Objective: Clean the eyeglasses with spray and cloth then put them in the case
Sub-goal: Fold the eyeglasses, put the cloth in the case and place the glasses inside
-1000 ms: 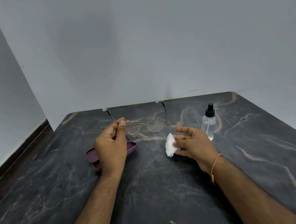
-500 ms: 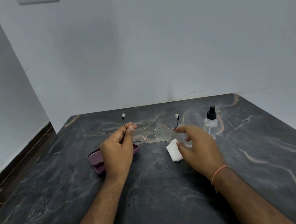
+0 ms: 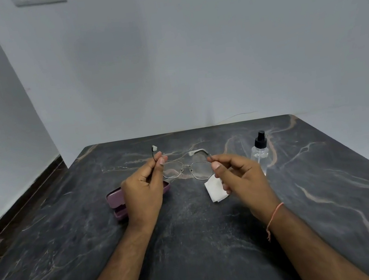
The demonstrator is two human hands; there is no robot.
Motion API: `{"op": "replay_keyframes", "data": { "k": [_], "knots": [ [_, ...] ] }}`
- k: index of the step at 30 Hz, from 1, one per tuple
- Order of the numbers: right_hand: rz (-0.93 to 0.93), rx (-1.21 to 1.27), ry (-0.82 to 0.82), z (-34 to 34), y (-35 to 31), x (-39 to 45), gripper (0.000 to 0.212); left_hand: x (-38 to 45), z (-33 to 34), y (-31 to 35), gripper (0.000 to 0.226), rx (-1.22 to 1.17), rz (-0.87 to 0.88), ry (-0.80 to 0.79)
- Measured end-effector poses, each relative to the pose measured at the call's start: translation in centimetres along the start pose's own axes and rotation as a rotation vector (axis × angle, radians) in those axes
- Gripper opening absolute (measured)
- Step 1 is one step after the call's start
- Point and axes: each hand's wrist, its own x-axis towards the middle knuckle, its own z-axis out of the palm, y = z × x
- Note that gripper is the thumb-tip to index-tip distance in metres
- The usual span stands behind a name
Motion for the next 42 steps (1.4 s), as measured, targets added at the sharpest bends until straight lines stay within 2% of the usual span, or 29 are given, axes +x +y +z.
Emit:
{"op": "replay_keyframes", "data": {
  "k": [9,15,21,27,32,37,42],
  "knots": [
    [-0.091,-0.326,0.034,0.1,0.6,0.2,0.019,-0.2,0.1,-0.3,0.03,-0.038,0.051,-0.05],
    [-0.007,-0.214,0.076,0.1,1.4,0.7,0.021,-0.3,0.0,-0.4,0.031,-0.097,0.046,-0.159],
    [-0.017,-0.24,0.097,-0.1,1.3,0.6,0.018,0.0,-0.4,-0.9,0.041,0.009,0.033,-0.281],
    [-0.04,-0.255,0.132,-0.3,1.2,0.5,0.017,0.0,-0.6,-1.1,0.06,0.028,-0.023,-0.413],
    [-0.065,-0.282,0.156,-0.3,1.1,0.5,0.016,-0.3,-0.5,-1.0,0.051,-0.034,-0.068,-0.397],
    [-0.078,-0.313,0.183,-0.2,1.1,0.5,0.016,-0.3,-0.3,-0.4,0.043,-0.003,-0.04,-0.354],
    [-0.082,-0.299,0.179,-0.2,1.1,0.4,0.014,-0.2,-0.2,-0.1,0.041,0.071,0.079,-0.33]
  ]
}}
